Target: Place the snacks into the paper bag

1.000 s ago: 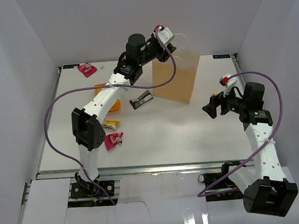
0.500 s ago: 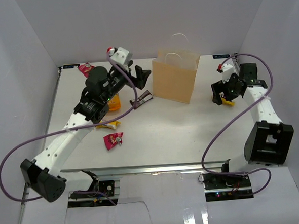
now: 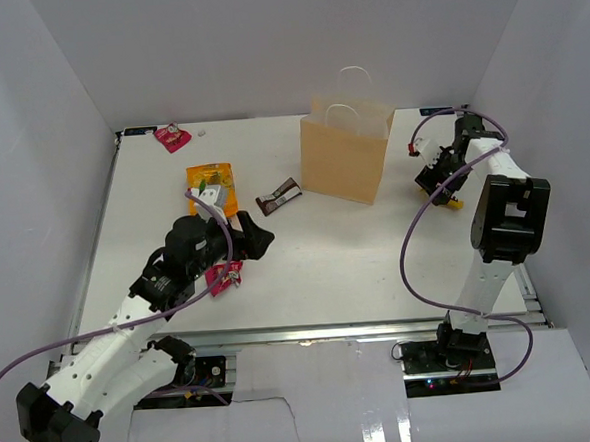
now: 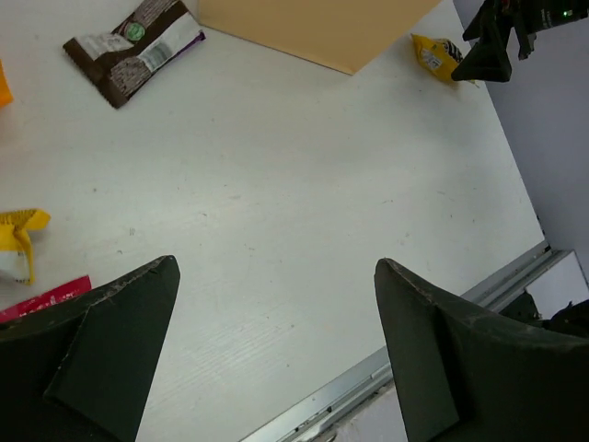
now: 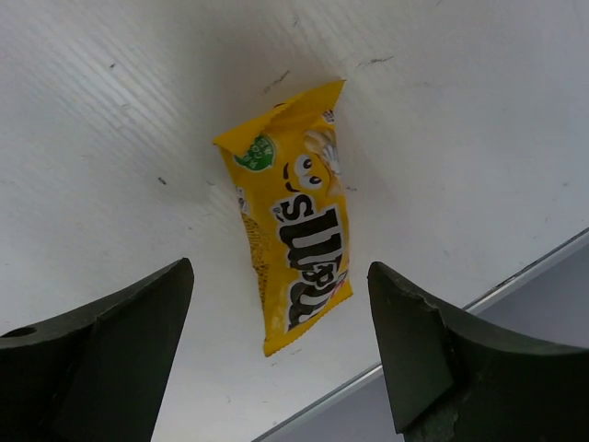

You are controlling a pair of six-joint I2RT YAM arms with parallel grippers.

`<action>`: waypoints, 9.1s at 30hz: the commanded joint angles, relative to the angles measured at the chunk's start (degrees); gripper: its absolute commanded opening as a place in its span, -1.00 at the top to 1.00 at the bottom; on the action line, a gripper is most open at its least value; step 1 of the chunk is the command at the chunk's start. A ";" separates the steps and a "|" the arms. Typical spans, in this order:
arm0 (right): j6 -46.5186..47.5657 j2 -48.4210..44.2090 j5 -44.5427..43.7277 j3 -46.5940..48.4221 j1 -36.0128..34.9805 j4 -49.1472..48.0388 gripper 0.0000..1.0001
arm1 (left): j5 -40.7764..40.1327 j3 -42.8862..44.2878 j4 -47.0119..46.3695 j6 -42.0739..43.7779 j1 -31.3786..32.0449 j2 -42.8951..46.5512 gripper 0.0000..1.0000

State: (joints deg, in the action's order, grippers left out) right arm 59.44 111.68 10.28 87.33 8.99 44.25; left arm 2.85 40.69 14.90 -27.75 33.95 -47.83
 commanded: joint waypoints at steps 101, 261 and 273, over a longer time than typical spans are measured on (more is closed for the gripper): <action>-37.82 -52.26 41.22 -31.87 -6.01 -23.07 -0.25 | -12.62 -6.23 19.04 -44.17 -17.26 -14.85 0.70; -52.58 -16.23 29.98 13.66 -15.59 -35.90 0.79 | -16.12 -2.02 16.83 -43.44 -15.23 -8.65 -0.75; -51.44 -18.50 30.76 8.91 -14.36 -34.32 0.15 | -14.98 6.95 22.45 -47.40 -17.43 -23.17 -0.79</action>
State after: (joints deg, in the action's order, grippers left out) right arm 8.49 97.43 40.47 96.82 -6.59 11.94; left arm -11.64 45.12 34.63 -73.49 17.15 -70.17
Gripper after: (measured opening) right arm 0.418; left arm 0.892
